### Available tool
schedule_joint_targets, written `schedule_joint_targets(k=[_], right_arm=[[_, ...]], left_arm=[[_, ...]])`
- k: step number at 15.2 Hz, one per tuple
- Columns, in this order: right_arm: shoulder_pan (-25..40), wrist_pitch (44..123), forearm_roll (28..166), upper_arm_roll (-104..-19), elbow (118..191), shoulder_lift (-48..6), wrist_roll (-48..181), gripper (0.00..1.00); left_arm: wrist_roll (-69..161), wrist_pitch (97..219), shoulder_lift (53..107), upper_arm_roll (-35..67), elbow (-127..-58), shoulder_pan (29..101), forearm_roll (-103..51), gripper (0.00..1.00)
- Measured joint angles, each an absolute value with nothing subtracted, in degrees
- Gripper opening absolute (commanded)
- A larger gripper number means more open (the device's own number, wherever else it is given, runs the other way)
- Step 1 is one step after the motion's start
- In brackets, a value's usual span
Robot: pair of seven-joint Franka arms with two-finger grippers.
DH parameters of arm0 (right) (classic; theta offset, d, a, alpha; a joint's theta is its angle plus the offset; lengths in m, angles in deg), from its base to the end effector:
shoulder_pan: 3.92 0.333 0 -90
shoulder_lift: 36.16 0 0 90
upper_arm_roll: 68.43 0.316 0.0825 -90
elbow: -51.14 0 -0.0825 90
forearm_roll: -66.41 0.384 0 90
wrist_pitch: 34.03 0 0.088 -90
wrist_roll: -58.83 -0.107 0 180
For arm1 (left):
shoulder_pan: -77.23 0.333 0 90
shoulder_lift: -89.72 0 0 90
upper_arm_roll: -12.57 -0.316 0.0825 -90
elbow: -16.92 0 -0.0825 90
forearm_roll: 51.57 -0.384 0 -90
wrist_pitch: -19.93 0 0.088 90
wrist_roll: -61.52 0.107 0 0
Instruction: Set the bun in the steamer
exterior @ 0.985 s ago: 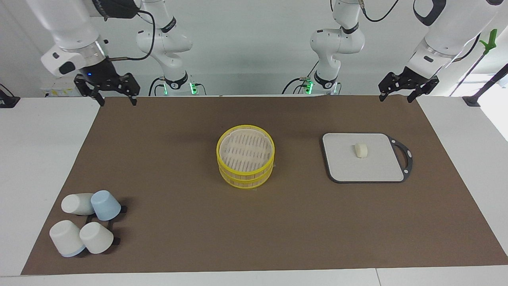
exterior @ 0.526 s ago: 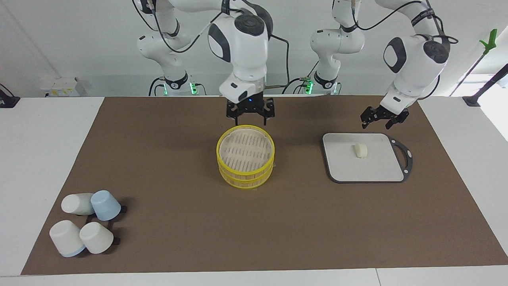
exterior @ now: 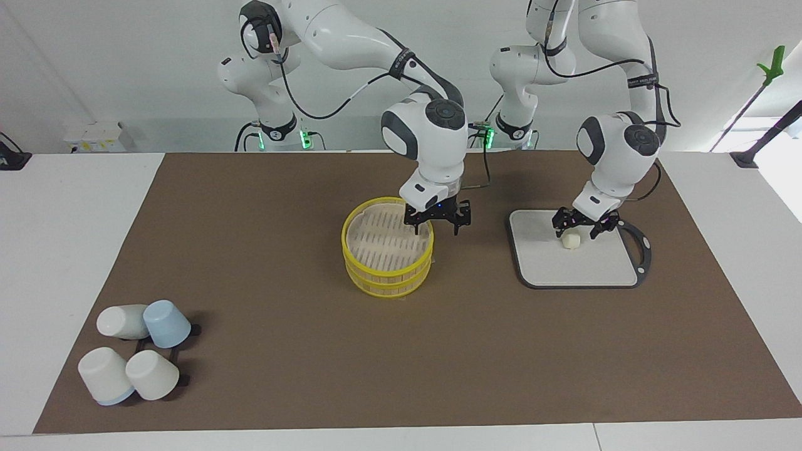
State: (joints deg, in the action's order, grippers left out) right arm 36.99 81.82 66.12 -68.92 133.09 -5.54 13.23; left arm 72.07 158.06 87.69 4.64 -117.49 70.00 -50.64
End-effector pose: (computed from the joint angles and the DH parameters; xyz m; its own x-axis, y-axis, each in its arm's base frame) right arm 0.5417 0.4624 0.3899 0.9951 -0.0876 0.0465 -0.0861 -0.9957 -0.0346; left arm 0.5091 0.0061 0.3203 0.9867 -0.1594 0.0305 -0.1595 -0.9872 0.0007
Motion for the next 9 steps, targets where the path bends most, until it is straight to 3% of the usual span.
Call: schedule_joint_targets(k=[1, 3, 4, 9], right_arm=[[37.0, 81.9, 66.1, -69.0, 133.4, -5.6, 13.2, 0.61], [37.0, 81.9, 66.2, -69.0, 133.6, -5.6, 13.2, 0.07], [37.0, 81.9, 66.2, -69.0, 133.6, -5.7, 13.2, 0.00], [37.0, 81.5, 66.1, -68.9, 133.6, -5.8, 13.9, 0.00]], left_arm=[[72.1, 158.7, 87.6, 4.6, -117.8, 70.0, -50.6, 0.88], [72.2, 159.0, 87.6, 4.6, -118.0, 70.0, -50.6, 0.73], [72.4, 159.1, 87.6, 4.7, -118.1, 70.0, -50.6, 0.64], [72.5, 159.1, 87.6, 4.8, -119.5, 70.0, -50.6, 0.45]])
